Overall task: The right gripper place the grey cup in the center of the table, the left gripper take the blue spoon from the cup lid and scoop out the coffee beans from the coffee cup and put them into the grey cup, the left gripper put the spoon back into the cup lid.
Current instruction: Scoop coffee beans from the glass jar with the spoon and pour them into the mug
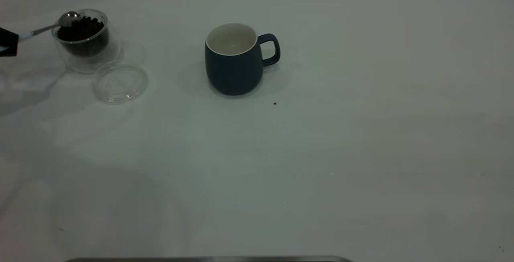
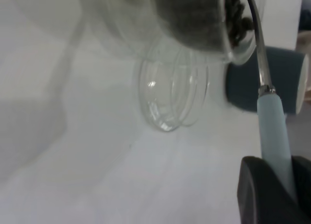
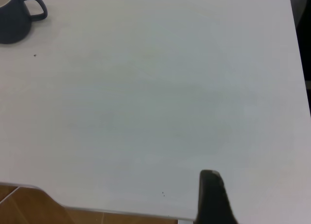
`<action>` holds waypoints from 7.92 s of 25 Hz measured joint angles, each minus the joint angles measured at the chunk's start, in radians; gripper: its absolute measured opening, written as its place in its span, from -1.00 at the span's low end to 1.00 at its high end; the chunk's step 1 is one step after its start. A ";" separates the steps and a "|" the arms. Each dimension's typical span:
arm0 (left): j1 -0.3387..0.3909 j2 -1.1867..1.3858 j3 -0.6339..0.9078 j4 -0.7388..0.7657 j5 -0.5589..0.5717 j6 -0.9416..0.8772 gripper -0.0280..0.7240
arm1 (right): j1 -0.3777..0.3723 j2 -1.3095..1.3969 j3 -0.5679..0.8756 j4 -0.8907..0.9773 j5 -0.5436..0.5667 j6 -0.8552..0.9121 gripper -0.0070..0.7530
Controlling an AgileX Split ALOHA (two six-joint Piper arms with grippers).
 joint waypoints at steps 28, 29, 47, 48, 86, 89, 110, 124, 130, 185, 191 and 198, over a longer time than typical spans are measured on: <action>-0.058 0.000 -0.001 0.073 -0.010 -0.099 -0.57 | 0.000 0.000 0.000 0.000 0.000 0.000 0.21; -0.068 0.000 -0.002 0.072 -0.023 -0.112 -0.57 | 0.000 0.000 0.000 0.000 0.000 0.000 0.21; -0.086 0.001 -0.005 0.047 -0.012 -0.163 -0.57 | 0.000 0.000 0.000 0.000 0.000 0.000 0.21; -0.085 0.001 -0.005 0.047 -0.008 -0.163 -0.57 | 0.000 0.000 0.000 0.000 0.000 0.000 0.21; -0.010 0.101 -0.006 -0.084 0.017 -0.109 -0.57 | 0.000 0.000 0.000 0.000 0.000 0.000 0.21; -0.010 0.103 -0.006 -0.085 0.017 -0.109 -0.57 | 0.000 0.000 0.000 0.000 0.000 0.000 0.21; -0.010 0.085 -0.006 -0.099 0.014 -0.124 -0.57 | 0.000 0.000 0.000 0.000 0.000 0.000 0.21; -0.010 0.048 -0.006 -0.084 0.009 -0.134 -0.57 | 0.000 0.000 0.000 0.000 0.000 0.000 0.21; -0.010 0.043 -0.006 -0.082 0.009 -0.141 -0.57 | 0.000 0.000 0.000 0.000 0.000 0.000 0.21; -0.067 -0.077 0.023 -0.005 0.010 -0.181 -0.57 | 0.000 0.000 0.000 0.000 0.000 0.000 0.21; -0.152 -0.077 0.023 -0.006 0.010 -0.181 -0.57 | 0.000 0.000 0.000 0.000 0.000 0.000 0.21; -0.260 -0.077 0.023 -0.016 0.010 -0.181 -0.57 | 0.000 0.000 0.000 0.000 0.000 0.000 0.21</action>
